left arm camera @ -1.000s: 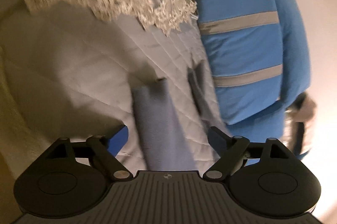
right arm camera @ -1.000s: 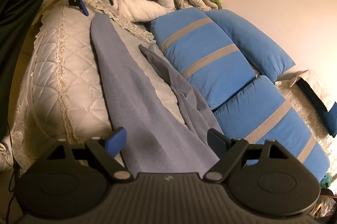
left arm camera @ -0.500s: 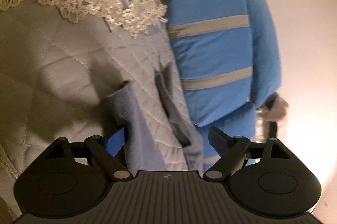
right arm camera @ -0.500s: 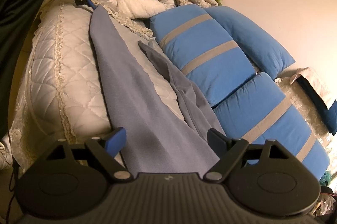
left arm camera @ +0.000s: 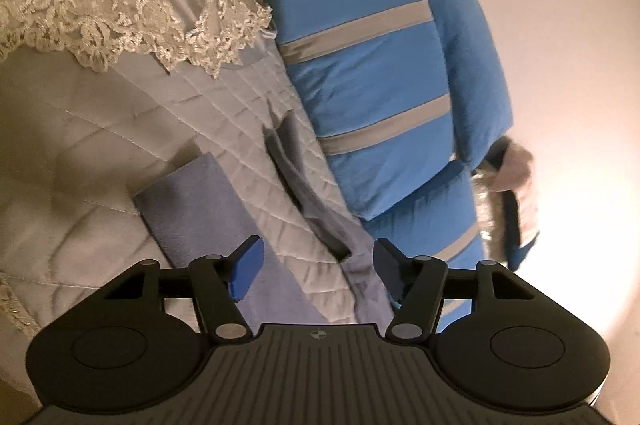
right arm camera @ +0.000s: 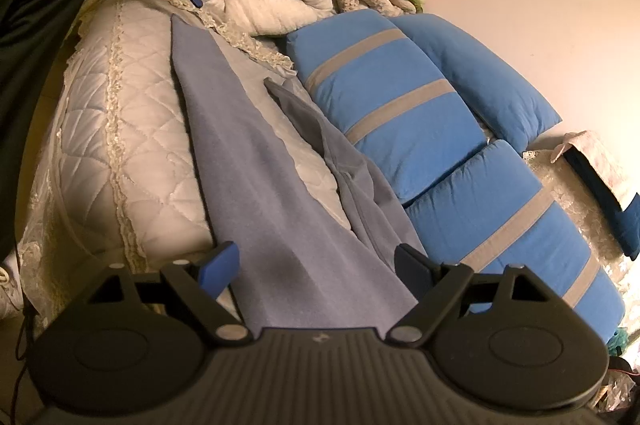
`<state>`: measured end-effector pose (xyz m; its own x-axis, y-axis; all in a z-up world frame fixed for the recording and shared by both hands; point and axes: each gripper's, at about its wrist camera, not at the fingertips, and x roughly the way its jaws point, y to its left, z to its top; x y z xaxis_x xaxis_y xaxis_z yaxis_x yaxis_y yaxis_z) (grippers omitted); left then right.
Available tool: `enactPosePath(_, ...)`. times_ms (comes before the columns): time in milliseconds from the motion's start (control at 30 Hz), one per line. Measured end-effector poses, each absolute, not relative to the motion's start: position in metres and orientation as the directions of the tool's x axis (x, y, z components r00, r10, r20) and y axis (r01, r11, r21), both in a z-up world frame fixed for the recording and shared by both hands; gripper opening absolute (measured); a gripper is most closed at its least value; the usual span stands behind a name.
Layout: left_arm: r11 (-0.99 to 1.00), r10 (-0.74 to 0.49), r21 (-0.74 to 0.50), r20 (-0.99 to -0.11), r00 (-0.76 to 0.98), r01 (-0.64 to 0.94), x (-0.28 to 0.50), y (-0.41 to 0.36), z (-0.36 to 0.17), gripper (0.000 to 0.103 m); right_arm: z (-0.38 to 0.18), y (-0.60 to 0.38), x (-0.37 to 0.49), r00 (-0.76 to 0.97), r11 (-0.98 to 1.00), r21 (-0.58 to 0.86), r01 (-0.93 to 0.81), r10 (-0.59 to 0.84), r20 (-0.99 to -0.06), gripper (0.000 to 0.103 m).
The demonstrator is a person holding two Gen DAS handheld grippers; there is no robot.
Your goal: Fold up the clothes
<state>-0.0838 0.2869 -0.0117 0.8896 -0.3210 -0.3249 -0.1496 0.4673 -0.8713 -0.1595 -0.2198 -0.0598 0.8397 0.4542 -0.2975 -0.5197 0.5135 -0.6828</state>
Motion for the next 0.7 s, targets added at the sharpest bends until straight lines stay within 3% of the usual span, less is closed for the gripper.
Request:
enactPosePath(133, 0.572, -0.258, -0.764, -0.513, 0.819, -0.298, -0.081, 0.282, -0.005, 0.063, -0.06, -0.221, -0.16, 0.841, 0.515, -0.683, -0.518, 0.452, -0.297, 0.092)
enactPosePath(267, 0.556, -0.293, -0.759, -0.561, 0.774, -0.339, -0.08, 0.284, -0.013, 0.07, -0.06, -0.22, -0.16, 0.841, 0.51, -0.687, -0.517, 0.451, -0.298, 0.092)
enactPosePath(333, 0.514, -0.304, -0.779, -0.556, 0.774, -0.358, -0.081, 0.287, -0.02, 0.078, -0.061, -0.219, -0.161, 0.841, 0.509, -0.688, -0.517, 0.453, -0.296, 0.092)
enactPosePath(433, 0.446, -0.328, -0.816, -0.532, 0.781, -0.368, -0.079, 0.288, -0.033, 0.083, -0.061, -0.219, -0.16, 0.841, 0.509, -0.688, -0.517, 0.453, -0.297, 0.092)
enactPosePath(700, 0.36, -0.272, -0.893, -0.378, 0.885, -0.271, -0.07, 0.289, -0.051, 0.085, -0.061, -0.22, -0.16, 0.842, 0.511, -0.687, -0.517, 0.447, -0.302, 0.092)
